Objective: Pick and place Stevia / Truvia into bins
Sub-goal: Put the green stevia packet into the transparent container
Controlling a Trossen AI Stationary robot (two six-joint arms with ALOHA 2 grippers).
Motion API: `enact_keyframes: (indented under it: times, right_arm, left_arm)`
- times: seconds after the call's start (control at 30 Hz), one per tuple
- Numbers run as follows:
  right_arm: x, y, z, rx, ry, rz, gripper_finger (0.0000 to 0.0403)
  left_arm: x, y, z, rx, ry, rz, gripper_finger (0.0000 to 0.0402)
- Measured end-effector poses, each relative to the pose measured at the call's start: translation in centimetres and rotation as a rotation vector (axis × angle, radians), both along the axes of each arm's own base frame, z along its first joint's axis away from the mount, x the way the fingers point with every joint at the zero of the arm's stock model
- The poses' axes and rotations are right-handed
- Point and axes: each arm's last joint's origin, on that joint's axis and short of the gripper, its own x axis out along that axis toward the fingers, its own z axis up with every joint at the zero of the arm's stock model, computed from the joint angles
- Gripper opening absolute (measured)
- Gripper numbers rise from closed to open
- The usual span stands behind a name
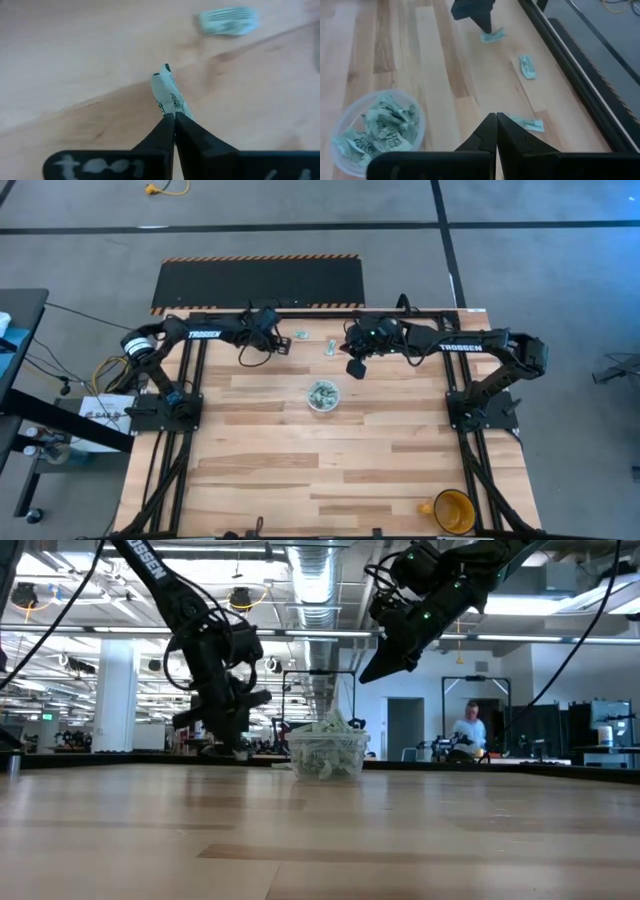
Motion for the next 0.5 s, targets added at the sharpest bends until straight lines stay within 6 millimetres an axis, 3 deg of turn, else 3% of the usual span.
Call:
enact_keyframes:
  times: [0.17,0.3,0.5]
  right_arm:
    - [-0.2,0.0,-0.2,0.008,0.030,-0.002,0.0000]
    - [-0.5,0.1,-0.6,0.021,0.082,-0.001,0.0000]
    - [-0.7,0.1,-0.8,0.013,0.107,-0.017,0.0000]
  left_arm:
    - [1.4,-2.0,2.5,0.088,-0.102,-0.160,0.0000]
    - [3.1,-4.9,4.5,0.157,-0.197,-0.429,0.0000]
    - [5.5,-10.2,4.8,0.186,-0.249,-0.751,0.0000]
